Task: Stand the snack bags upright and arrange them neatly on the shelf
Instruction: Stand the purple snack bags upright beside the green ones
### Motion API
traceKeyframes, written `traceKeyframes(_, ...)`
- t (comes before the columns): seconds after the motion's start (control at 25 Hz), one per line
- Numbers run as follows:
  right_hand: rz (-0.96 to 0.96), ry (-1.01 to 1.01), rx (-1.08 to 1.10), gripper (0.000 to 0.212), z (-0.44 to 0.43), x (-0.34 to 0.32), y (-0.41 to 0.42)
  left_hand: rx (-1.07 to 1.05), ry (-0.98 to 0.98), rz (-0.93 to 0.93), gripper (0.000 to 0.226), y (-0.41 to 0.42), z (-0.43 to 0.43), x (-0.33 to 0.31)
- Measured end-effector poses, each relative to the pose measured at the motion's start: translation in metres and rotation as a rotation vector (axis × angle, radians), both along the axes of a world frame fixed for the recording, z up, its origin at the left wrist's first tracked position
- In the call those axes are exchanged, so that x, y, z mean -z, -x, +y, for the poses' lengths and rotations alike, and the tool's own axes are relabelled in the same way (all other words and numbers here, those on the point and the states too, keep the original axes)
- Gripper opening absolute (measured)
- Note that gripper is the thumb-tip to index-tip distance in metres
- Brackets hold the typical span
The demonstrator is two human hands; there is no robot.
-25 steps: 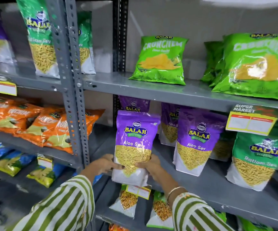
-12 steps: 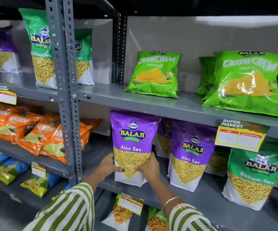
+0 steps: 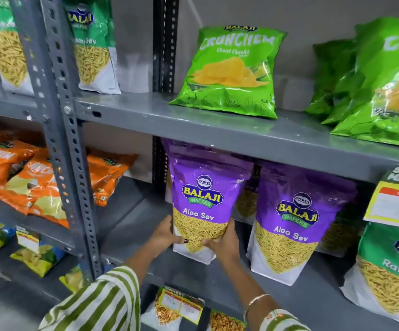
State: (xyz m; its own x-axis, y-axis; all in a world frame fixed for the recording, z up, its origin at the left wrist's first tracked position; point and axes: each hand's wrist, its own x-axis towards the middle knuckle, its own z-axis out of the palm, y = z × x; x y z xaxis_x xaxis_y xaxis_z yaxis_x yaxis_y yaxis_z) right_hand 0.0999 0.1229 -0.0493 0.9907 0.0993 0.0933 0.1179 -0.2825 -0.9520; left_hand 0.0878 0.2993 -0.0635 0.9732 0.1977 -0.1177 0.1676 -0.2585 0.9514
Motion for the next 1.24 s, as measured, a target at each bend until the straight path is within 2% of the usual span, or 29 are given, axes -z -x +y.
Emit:
traceKeyframes(0.08,0.075,0.011,-0.047,0.094,-0.002,0.001,0.004,0.024,0.041,0.049,0.063,0.000,-0.005,0.004)
traceKeyframes(0.2,0.104,0.043,-0.051,0.094,0.001,0.008,0.005,0.008,0.050,0.012,0.072,0.001,-0.009,0.007)
traceKeyframes(0.28,0.115,0.060,-0.040,0.099,0.014,0.017,0.006,-0.016,0.051,0.006,0.069,0.006,0.001,0.006)
traceKeyframes(0.4,0.145,-0.014,-0.109,0.097,0.047,0.030,0.010,0.012,0.079,0.000,0.069,0.019,0.036,0.000)
traceKeyframes(0.48,0.128,-0.112,-0.205,0.102,0.069,0.022,0.014,-0.001,0.100,-0.021,0.082,0.026,0.063,-0.002)
traceKeyframes(0.56,0.007,-0.106,-0.085,0.103,0.086,-0.022,0.022,-0.053,0.069,-0.013,0.102,0.027,0.088,0.004)
traceKeyframes(0.64,-0.212,0.120,0.145,0.095,0.096,-0.083,0.021,-0.064,0.012,-0.012,0.127,0.025,0.105,0.009)
traceKeyframes(0.68,-0.350,0.300,0.212,0.081,0.102,-0.113,0.019,-0.059,-0.001,-0.004,0.133,0.029,0.108,0.006)
traceKeyframes(0.72,-0.438,0.487,0.192,0.068,0.108,-0.141,0.015,-0.049,-0.022,0.009,0.130,0.032,0.108,0.001)
traceKeyframes(0.8,-0.450,0.702,-0.026,0.053,0.131,-0.177,0.000,-0.024,-0.022,0.010,0.113,0.040,0.103,-0.010)
traceKeyframes(0.84,-0.422,0.761,-0.158,0.049,0.144,-0.185,-0.008,-0.015,0.000,0.005,0.113,0.042,0.102,-0.012)
traceKeyframes(0.92,-0.402,0.820,-0.265,0.045,0.170,-0.189,-0.024,-0.021,0.029,-0.017,0.130,0.040,0.103,-0.006)
traceKeyframes(1.04,-0.422,0.755,-0.134,0.043,0.188,-0.187,-0.033,-0.026,0.060,-0.041,0.147,0.038,0.105,-0.001)
traceKeyframes(1.12,-0.441,0.703,-0.058,0.044,0.178,-0.180,-0.027,-0.011,0.041,-0.008,0.134,0.043,0.106,-0.007)
traceKeyframes(1.16,-0.457,0.659,0.023,0.053,0.168,-0.175,-0.021,-0.014,0.034,0.004,0.124,0.045,0.106,-0.010)
traceKeyframes(1.24,-0.453,0.538,0.253,0.083,0.143,-0.158,-0.009,-0.013,0.010,-0.011,0.114,0.044,0.107,-0.009)
